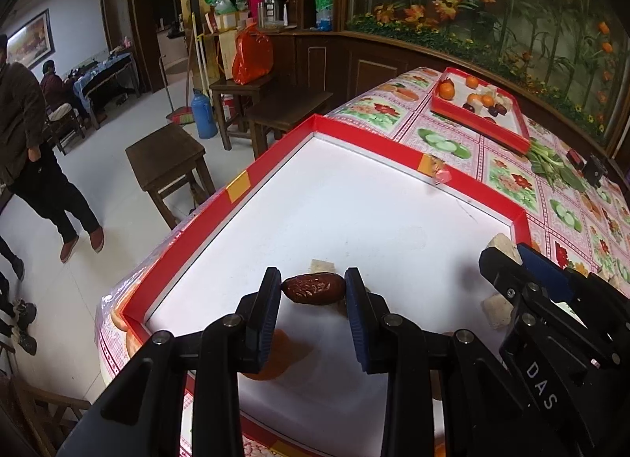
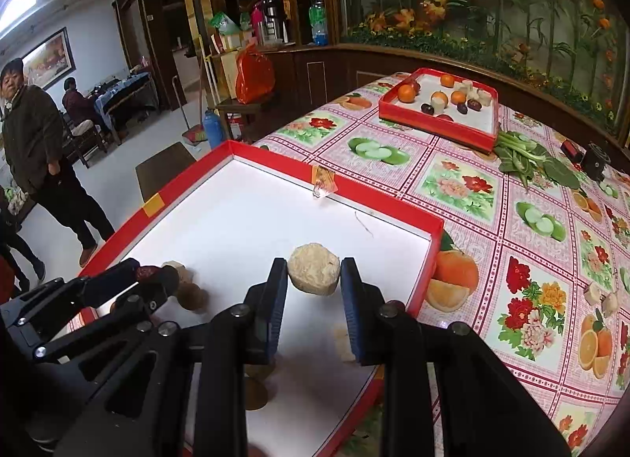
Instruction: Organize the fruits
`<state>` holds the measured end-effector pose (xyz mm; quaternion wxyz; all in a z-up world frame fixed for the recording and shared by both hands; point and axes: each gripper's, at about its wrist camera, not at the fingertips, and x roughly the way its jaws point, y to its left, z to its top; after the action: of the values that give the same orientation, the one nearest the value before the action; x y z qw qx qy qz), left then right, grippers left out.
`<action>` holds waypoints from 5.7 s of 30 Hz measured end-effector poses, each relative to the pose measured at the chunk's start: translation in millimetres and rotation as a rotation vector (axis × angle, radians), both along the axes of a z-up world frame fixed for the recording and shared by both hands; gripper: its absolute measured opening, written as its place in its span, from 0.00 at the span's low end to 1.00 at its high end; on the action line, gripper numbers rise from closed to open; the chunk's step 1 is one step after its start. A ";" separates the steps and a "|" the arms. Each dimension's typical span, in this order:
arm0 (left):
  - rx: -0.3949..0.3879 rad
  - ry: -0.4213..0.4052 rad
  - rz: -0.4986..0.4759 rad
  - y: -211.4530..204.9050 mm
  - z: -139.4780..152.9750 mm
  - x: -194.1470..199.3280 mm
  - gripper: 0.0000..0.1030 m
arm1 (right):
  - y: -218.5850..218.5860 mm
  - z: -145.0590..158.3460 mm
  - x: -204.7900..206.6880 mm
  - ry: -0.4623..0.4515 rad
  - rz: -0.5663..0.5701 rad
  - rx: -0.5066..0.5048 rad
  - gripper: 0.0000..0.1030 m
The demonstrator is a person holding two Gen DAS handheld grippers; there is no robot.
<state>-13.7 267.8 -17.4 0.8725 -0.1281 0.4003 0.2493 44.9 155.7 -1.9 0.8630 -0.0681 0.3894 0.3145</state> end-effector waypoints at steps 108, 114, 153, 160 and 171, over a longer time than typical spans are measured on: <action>-0.016 -0.017 -0.568 -269.9 -6.0 49.3 0.25 | -321.0 -14.0 5.4 0.024 -0.587 -0.017 0.25; -0.018 -0.040 -0.545 -254.4 2.0 30.9 0.25 | -310.5 -13.2 -17.6 0.019 -0.569 -0.021 0.25; -0.018 -0.088 -0.326 -155.8 20.9 -8.3 0.25 | -223.6 1.7 -57.7 -0.035 -0.371 -0.025 0.26; -0.018 -0.090 -0.290 -139.0 20.5 -12.0 0.25 | -204.9 7.4 -60.1 -0.047 -0.328 -0.020 0.26; -0.029 -0.094 -0.227 -106.9 18.5 -19.2 0.25 | -167.0 20.1 -62.9 -0.080 -0.253 -0.013 0.26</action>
<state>-32.9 160.9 1.1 0.9109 -0.1060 0.3745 0.1369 -18.0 -11.4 18.2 0.9102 -0.0366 0.3622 0.1975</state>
